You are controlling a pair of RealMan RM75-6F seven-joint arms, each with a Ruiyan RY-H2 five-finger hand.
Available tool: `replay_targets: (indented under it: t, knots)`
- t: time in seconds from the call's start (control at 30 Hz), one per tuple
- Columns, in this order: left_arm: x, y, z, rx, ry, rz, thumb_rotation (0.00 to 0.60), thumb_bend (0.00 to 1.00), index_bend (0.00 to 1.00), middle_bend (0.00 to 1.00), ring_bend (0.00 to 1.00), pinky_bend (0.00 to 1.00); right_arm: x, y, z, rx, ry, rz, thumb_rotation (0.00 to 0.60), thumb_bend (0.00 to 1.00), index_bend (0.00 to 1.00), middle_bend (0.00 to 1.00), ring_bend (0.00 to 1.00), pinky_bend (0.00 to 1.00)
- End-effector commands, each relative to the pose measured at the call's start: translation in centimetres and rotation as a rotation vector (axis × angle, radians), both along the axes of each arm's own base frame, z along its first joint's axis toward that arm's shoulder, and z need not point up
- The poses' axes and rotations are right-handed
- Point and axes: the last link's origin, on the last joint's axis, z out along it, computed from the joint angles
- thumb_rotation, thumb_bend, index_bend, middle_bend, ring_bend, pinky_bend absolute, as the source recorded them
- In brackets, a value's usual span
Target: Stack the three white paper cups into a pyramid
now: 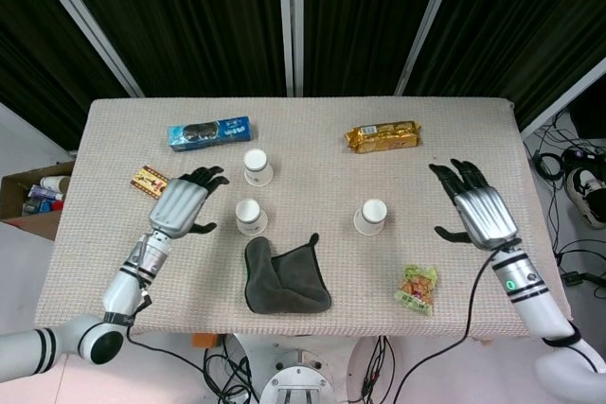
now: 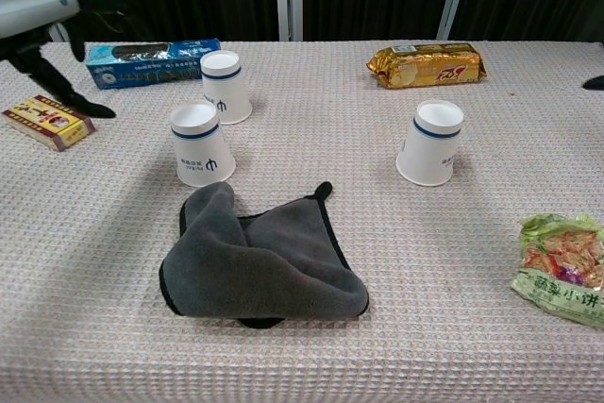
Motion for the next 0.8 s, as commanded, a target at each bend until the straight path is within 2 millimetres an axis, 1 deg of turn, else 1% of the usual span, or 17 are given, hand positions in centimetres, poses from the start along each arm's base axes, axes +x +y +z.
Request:
replay_targets:
  t: [0.03, 0.17, 0.23, 0.27, 0.4, 0.57, 0.67, 0.8]
  knots:
    - [-2.4, -2.7, 2.0, 0.048, 0.004, 0.028, 0.6, 0.08, 0.26, 0.19, 0.22, 0.45, 7.4, -5.4, -3.3, 0.126, 0.021, 0.108, 0.6, 0.1, 0.0, 0.16, 0.0, 0.13]
    - [-4.3, -4.9, 3.2, 0.081, 0.005, 0.059, 0.6, 0.08, 0.27, 0.19, 0.22, 0.45, 12.3, -8.9, -6.6, 0.188, 0.072, 0.168, 0.6, 0.11, 0.0, 0.17, 0.0, 0.13]
    - [-4.9, -5.6, 3.6, 0.092, 0.003, 0.071, 0.6, 0.08, 0.27, 0.19, 0.22, 0.45, 14.2, -10.1, -8.1, 0.202, 0.114, 0.2, 0.6, 0.11, 0.0, 0.17, 0.0, 0.13]
    - [-5.2, -6.0, 3.8, 0.1, 0.0, 0.077, 0.6, 0.08, 0.27, 0.19, 0.22, 0.45, 15.4, -10.8, -9.2, 0.209, 0.141, 0.219, 0.6, 0.11, 0.0, 0.17, 0.0, 0.13]
    - [-6.0, -7.1, 4.5, 0.124, -0.012, 0.092, 0.6, 0.08, 0.27, 0.19, 0.22, 0.45, 18.5, -12.8, -12.6, 0.219, 0.233, 0.259, 0.6, 0.11, 0.0, 0.17, 0.0, 0.13]
    - [-6.9, -7.9, 4.9, 0.143, -0.019, 0.115, 0.6, 0.08, 0.28, 0.19, 0.22, 0.45, 21.7, -14.4, -16.7, 0.235, 0.315, 0.28, 0.6, 0.11, 0.0, 0.15, 0.0, 0.13]
    - [-7.5, -8.4, 5.3, 0.157, -0.028, 0.136, 0.6, 0.08, 0.28, 0.19, 0.22, 0.45, 23.2, -14.9, -18.9, 0.254, 0.344, 0.282, 0.6, 0.11, 0.0, 0.16, 0.0, 0.13]
    - [-8.3, -9.1, 5.7, 0.17, -0.038, 0.161, 0.6, 0.08, 0.28, 0.19, 0.22, 0.44, 24.3, -15.0, -21.3, 0.279, 0.38, 0.281, 0.6, 0.14, 0.03, 0.18, 0.01, 0.15]
